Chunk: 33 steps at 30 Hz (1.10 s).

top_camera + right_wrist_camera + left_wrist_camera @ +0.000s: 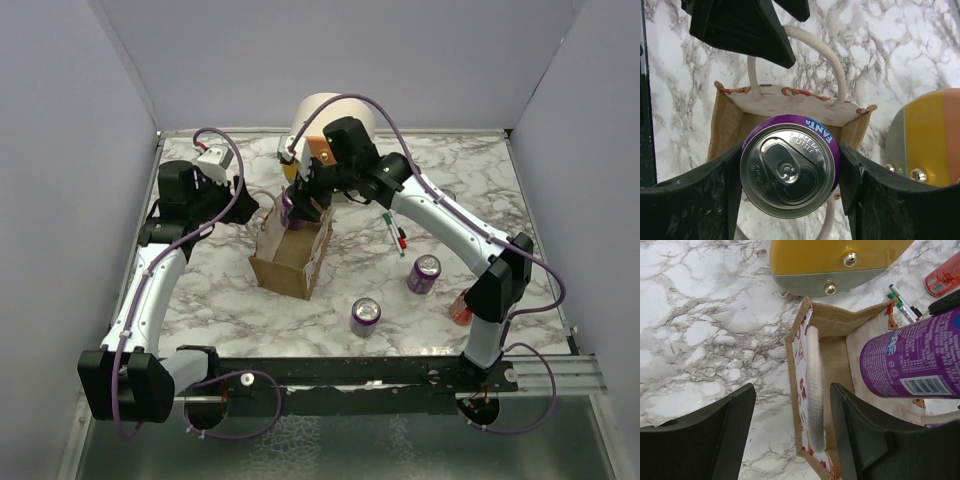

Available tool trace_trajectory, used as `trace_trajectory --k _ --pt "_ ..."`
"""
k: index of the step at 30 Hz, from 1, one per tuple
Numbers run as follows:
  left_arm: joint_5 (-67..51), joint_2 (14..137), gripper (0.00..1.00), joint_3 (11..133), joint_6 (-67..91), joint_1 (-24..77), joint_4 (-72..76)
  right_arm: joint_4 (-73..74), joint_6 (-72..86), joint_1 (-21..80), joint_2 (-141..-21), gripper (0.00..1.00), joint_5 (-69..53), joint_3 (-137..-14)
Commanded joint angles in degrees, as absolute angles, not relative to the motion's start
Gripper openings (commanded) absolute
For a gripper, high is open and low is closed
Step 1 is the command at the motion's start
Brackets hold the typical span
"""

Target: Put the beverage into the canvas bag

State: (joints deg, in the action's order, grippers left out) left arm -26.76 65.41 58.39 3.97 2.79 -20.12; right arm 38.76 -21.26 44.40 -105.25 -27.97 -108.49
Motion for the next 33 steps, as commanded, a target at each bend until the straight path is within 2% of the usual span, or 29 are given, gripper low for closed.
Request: trace_trajectory --k 1,5,9,20,23,25,28,30,33 --pt "-28.84 63.94 0.67 57.34 6.58 2.29 -16.85 38.43 -19.91 44.56 -105.21 0.01 -31.05 -107.88" --pt "-31.43 63.45 0.76 56.79 6.58 2.2 -15.57 40.61 -20.91 44.56 -104.78 0.01 -30.52 -105.1" --pt "-33.66 63.82 0.74 56.78 6.58 2.11 -14.64 41.91 -22.11 44.56 -103.78 0.01 -28.93 -103.13" --pt "-36.05 65.37 0.37 55.97 6.58 2.13 -12.63 48.1 -27.19 44.56 -102.12 0.01 -25.44 -102.7" --pt "-39.24 65.13 0.2 54.22 6.58 2.18 -11.21 49.1 -28.72 44.54 -101.49 0.01 -24.28 -102.57" --pt "-41.48 64.78 0.14 52.94 6.58 2.2 -10.67 49.8 -29.63 44.49 -101.22 0.01 -23.62 -102.7" --pt "-43.47 63.75 0.08 51.22 6.58 2.33 -10.41 50.51 -30.76 44.47 -100.67 0.01 -22.61 -102.75" --pt "-44.4 63.11 0.07 50.36 15.2 2.45 -10.47 49.41 -30.95 44.45 -100.23 0.01 -22.63 -102.34" --pt "-45.88 62.77 0.07 49.04 16.05 2.55 -10.37 47.93 -30.34 44.47 -100.63 0.01 -23.66 -103.34"
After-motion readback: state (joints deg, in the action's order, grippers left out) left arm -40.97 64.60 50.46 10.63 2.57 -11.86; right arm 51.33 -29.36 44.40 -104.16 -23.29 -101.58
